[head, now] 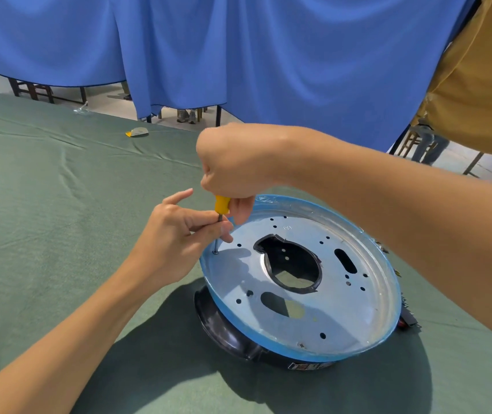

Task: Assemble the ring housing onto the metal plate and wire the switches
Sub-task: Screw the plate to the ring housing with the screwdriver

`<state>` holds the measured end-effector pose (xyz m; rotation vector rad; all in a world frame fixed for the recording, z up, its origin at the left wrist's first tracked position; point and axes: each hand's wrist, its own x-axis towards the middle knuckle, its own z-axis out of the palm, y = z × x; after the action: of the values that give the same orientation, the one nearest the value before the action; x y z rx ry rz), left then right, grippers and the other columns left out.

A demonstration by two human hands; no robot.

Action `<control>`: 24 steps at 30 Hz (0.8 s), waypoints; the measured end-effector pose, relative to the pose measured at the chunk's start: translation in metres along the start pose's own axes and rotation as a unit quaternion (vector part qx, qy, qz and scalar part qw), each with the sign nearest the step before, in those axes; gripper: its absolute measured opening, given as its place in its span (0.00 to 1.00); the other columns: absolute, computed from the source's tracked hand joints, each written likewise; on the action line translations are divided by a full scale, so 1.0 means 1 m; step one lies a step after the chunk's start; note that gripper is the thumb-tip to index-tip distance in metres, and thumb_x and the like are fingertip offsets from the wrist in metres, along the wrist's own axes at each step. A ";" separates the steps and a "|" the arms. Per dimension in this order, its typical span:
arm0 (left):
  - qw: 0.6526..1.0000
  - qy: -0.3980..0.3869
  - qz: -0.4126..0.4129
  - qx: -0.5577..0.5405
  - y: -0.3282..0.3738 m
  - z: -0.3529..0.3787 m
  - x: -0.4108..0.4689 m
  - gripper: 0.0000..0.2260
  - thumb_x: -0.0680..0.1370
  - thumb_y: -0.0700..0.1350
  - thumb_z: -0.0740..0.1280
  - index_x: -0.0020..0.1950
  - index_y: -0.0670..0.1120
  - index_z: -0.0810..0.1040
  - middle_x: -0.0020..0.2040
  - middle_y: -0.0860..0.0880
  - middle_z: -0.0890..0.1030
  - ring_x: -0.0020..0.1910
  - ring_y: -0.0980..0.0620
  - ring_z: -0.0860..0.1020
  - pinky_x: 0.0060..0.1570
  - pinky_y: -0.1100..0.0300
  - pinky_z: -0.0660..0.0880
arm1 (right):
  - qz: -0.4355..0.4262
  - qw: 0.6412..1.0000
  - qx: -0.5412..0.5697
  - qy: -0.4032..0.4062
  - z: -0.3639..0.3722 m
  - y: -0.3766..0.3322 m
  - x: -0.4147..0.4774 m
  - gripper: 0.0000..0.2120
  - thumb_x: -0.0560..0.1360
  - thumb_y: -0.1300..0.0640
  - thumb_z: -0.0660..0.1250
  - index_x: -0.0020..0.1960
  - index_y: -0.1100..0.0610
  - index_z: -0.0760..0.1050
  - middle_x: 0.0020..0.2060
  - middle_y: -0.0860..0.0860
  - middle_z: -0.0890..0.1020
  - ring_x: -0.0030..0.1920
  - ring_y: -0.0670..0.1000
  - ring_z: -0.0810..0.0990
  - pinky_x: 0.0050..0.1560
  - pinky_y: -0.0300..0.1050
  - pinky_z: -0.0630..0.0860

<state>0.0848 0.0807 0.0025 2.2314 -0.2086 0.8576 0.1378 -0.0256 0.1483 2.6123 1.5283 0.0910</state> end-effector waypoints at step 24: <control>0.999 0.040 -0.017 0.003 0.006 0.008 0.001 0.03 0.74 0.43 0.74 0.44 0.46 0.87 0.40 0.55 0.86 0.45 0.64 0.81 0.68 0.66 0.64 | 0.108 0.978 0.132 -0.123 -0.004 0.010 -0.006 0.15 0.79 0.56 0.64 0.35 0.60 0.75 0.19 0.50 0.78 0.19 0.47 0.73 0.22 0.33 0.69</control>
<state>0.0876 0.0704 0.0027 2.1957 -0.1294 0.9290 0.1431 -0.0352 0.1534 2.8508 1.2442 -0.4308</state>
